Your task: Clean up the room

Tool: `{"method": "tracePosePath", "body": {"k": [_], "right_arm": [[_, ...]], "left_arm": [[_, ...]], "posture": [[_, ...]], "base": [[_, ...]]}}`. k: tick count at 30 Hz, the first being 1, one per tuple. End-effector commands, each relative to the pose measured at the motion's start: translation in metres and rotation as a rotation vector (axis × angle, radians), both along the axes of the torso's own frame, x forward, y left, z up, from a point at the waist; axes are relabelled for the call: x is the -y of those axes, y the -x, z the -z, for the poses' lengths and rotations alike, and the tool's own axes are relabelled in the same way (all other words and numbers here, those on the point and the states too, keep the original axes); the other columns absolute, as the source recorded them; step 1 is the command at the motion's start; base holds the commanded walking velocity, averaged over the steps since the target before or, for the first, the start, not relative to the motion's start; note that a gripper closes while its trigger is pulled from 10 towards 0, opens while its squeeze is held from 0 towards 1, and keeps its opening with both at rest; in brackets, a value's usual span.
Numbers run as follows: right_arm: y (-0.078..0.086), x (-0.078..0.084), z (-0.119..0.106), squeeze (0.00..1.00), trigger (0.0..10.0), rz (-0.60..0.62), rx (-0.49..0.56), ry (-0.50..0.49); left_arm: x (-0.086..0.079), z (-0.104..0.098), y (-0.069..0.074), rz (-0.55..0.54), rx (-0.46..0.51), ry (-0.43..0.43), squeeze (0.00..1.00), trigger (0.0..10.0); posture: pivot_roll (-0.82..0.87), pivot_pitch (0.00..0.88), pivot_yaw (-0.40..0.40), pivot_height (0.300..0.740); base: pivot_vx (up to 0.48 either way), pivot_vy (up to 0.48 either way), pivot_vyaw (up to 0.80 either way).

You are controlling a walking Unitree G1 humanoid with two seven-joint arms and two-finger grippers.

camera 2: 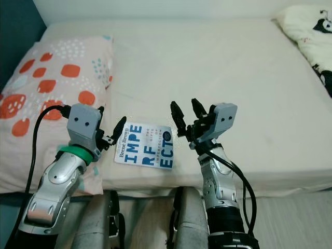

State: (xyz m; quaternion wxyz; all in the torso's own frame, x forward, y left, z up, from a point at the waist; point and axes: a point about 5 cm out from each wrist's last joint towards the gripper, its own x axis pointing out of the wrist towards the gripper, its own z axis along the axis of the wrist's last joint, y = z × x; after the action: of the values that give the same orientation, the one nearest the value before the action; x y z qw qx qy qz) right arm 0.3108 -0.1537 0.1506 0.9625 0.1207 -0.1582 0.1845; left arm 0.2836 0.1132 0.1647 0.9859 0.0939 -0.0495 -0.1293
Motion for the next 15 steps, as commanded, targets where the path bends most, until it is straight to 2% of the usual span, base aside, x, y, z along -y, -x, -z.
{"method": "tracePosePath", "body": {"k": [1, 9, 15], "right_arm": [[0.003, -0.004, 0.003, 0.0, 10.0, -0.004, -0.027, 0.004], [0.005, -0.008, 0.006, 0.0, 10.0, -0.006, -0.04, 0.01], [0.005, -0.004, 0.008, 0.0, 10.0, 0.004, -0.053, 0.026]], "left_arm": [[-0.003, 0.008, -0.001, -0.019, -0.034, 0.006, 0.0, 10.0], [-0.005, 0.015, -0.004, -0.035, -0.052, 0.02, 0.0, 10.0], [-0.001, 0.021, -0.006, -0.044, -0.073, 0.041, 0.0, 10.0]], "posture": [[0.04, 0.035, 0.045, 0.649], [0.03, 0.034, 0.038, 0.674], [0.02, 0.036, 0.03, 0.698]], "base": [[0.0, 0.0, 0.0], [0.0, 0.0, 0.0], [0.0, 0.0, 0.0]]}}
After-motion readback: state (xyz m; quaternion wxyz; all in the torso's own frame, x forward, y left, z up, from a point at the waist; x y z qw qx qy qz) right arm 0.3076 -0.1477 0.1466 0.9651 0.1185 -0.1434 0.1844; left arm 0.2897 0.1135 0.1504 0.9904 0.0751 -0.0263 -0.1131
